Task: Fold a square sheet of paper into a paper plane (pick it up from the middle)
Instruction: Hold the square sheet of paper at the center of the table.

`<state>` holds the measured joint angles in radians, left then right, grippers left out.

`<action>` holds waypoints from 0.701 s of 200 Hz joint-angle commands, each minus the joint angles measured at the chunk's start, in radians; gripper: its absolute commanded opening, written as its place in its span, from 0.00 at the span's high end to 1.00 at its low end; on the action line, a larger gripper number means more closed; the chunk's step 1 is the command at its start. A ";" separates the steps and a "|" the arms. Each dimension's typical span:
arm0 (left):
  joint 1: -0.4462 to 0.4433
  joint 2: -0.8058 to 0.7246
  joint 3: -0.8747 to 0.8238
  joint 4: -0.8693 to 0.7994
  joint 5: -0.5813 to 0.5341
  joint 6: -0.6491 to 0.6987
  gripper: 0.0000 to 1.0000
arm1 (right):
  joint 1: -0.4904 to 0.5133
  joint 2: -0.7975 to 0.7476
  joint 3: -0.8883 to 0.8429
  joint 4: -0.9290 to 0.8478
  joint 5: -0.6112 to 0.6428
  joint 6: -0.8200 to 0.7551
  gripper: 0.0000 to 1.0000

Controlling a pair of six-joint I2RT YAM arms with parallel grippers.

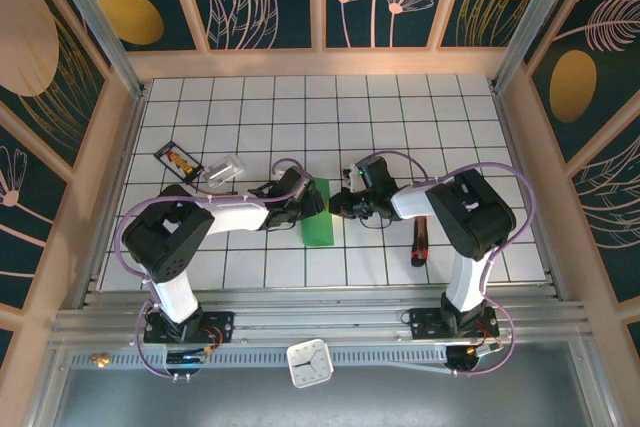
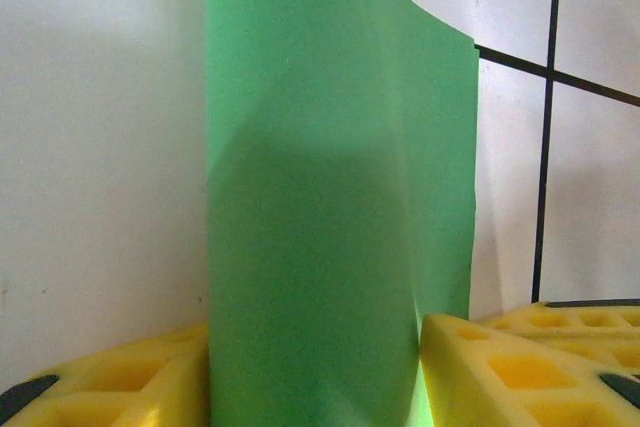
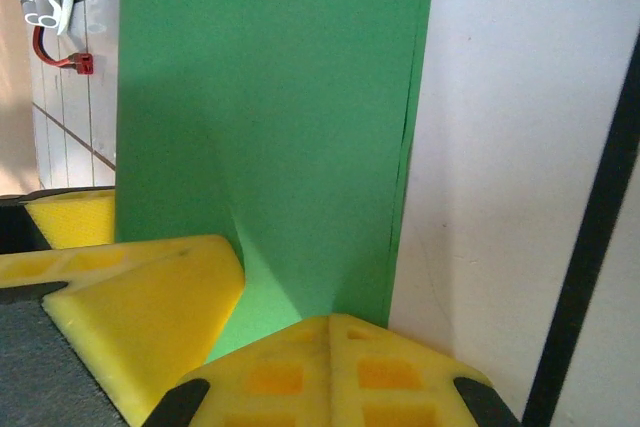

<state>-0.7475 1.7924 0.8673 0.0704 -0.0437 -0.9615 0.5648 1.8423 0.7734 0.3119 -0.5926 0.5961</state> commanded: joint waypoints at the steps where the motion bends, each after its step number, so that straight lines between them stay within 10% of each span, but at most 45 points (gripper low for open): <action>1: 0.008 0.158 -0.043 -0.003 -0.006 0.019 0.47 | 0.009 0.030 0.016 -0.042 0.042 -0.033 0.98; 140: 0.007 0.102 -0.014 -0.047 -0.039 0.021 0.39 | 0.017 0.060 0.024 -0.135 0.174 -0.074 0.99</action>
<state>-0.7540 1.7912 0.8795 0.0616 -0.0505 -0.9581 0.5758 1.8431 0.7990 0.2523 -0.5575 0.5560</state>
